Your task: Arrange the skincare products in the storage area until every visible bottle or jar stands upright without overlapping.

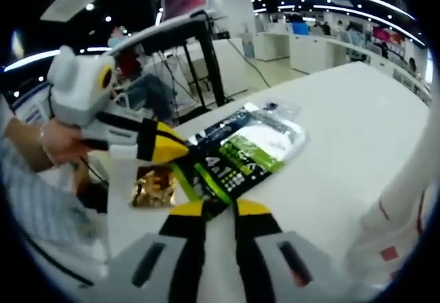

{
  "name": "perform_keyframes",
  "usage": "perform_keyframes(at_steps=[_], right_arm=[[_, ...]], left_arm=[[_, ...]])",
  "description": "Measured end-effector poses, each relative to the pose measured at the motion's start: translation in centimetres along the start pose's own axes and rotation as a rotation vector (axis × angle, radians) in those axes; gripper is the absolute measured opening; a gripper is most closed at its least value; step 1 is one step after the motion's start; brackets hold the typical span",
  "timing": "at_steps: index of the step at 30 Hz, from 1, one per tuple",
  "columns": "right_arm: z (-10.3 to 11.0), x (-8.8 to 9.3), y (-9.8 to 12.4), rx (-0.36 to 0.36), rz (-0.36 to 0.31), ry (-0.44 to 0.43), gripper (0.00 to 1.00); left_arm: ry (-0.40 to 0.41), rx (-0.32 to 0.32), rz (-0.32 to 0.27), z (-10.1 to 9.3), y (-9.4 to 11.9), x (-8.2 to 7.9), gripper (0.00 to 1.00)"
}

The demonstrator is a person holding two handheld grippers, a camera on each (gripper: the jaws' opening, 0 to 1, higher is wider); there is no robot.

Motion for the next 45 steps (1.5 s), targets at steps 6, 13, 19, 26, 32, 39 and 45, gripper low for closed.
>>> perform_keyframes(at_steps=[6, 13, 19, 26, 32, 39, 45], right_arm=[[-0.1, 0.0, -0.1, 0.005, 0.004, -0.019, 0.07], [0.1, 0.1, -0.1, 0.025, 0.02, 0.056, 0.03], [0.6, -0.1, 0.7, 0.04, 0.016, 0.144, 0.01], [-0.2, -1.0, 2.9, 0.086, -0.074, 0.114, 0.01], [-0.5, -0.6, 4.0, 0.121, -0.087, 0.105, 0.0], [-0.6, -0.4, 5.2, 0.174, -0.117, 0.122, 0.01], [-1.4, 0.4, 6.0, 0.238, -0.116, 0.115, 0.01]], left_arm=[[-0.028, 0.011, 0.007, -0.1, -0.1, -0.1, 0.03], [-0.102, 0.006, 0.002, -0.3, -0.3, -0.3, 0.01], [-0.184, 0.028, -0.007, -0.6, 0.1, -1.1, 0.01], [-0.138, 0.065, -0.063, -1.0, 1.0, -2.4, 0.01], [-0.168, 0.104, -0.065, -2.1, 0.8, -2.9, 0.01], [-0.158, 0.142, -0.082, -2.8, 0.5, -3.9, 0.01], [-0.186, 0.167, -0.088, -4.2, -0.4, -4.8, 0.01]])
Point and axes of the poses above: the point that each gripper's makers call its tool centre point, and the gripper's own axes: y roughly backward along the fingers, z roughly to its left, x roughly out of its underside, the point moved 9 cm from there along y, roughly backward along the fingers, and after that the axes turned 6 degrees about -x, right-handed, at the moved point
